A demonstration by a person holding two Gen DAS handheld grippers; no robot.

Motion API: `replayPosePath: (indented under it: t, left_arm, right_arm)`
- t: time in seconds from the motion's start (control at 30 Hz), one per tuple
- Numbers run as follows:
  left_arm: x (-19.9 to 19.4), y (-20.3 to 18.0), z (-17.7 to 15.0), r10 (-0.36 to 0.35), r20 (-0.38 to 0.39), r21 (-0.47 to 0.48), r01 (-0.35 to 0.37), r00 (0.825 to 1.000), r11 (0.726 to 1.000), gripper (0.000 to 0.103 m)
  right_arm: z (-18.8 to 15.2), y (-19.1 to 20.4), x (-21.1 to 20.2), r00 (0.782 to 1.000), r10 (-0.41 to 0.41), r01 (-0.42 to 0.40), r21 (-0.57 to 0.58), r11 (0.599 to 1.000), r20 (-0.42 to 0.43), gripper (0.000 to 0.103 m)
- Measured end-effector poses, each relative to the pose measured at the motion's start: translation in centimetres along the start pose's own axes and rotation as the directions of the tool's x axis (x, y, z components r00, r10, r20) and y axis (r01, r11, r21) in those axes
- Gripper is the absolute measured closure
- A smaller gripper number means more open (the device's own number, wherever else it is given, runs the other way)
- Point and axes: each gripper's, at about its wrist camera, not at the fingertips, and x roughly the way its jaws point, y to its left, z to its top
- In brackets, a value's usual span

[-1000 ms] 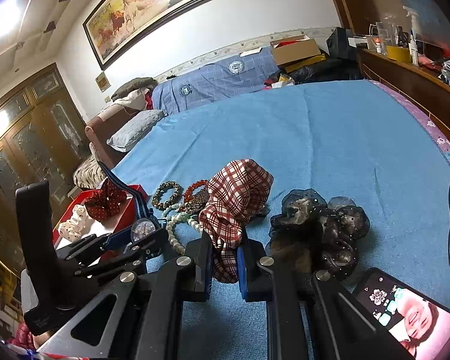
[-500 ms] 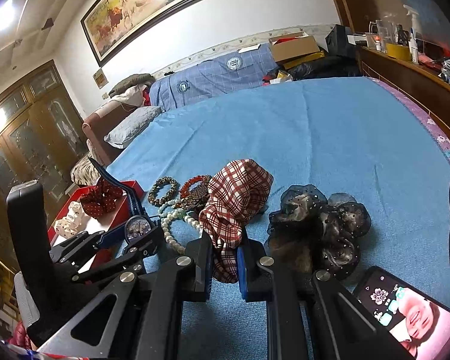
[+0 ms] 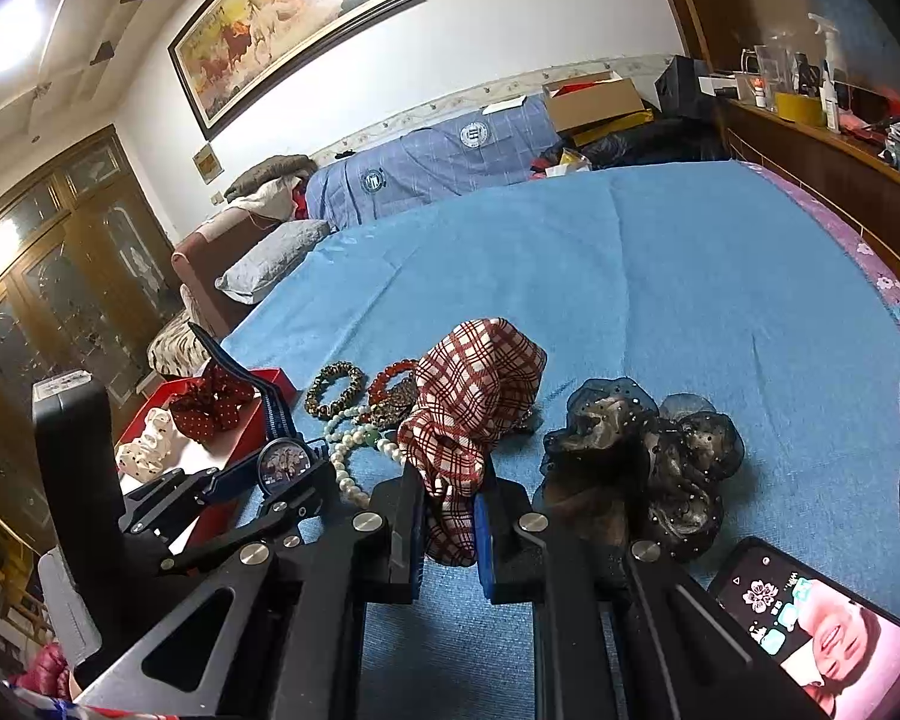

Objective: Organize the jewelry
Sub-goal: 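Lift and carry the watch and plaid scrunchie over the red box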

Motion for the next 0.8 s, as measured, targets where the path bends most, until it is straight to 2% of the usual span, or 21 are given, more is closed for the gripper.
replayPosePath:
  t: [0.3,0.8]
  left_arm:
    - [-0.8,-0.8,-0.6,0.046,0.018,0.015,-0.046,0.999,0.999,0.065]
    - [-3.6,-1.6,-2.1,0.076,0.056,0.046,-0.079,0.996,0.996,0.065]
  right_arm:
    - [-0.2,0.0,-0.4,1.000,0.001,-0.001,-0.005,1.000,0.017,0.089]
    - [-0.4,0.3,-0.9,0.999,-0.001,0.002,-0.019,1.000,0.039,0.089]
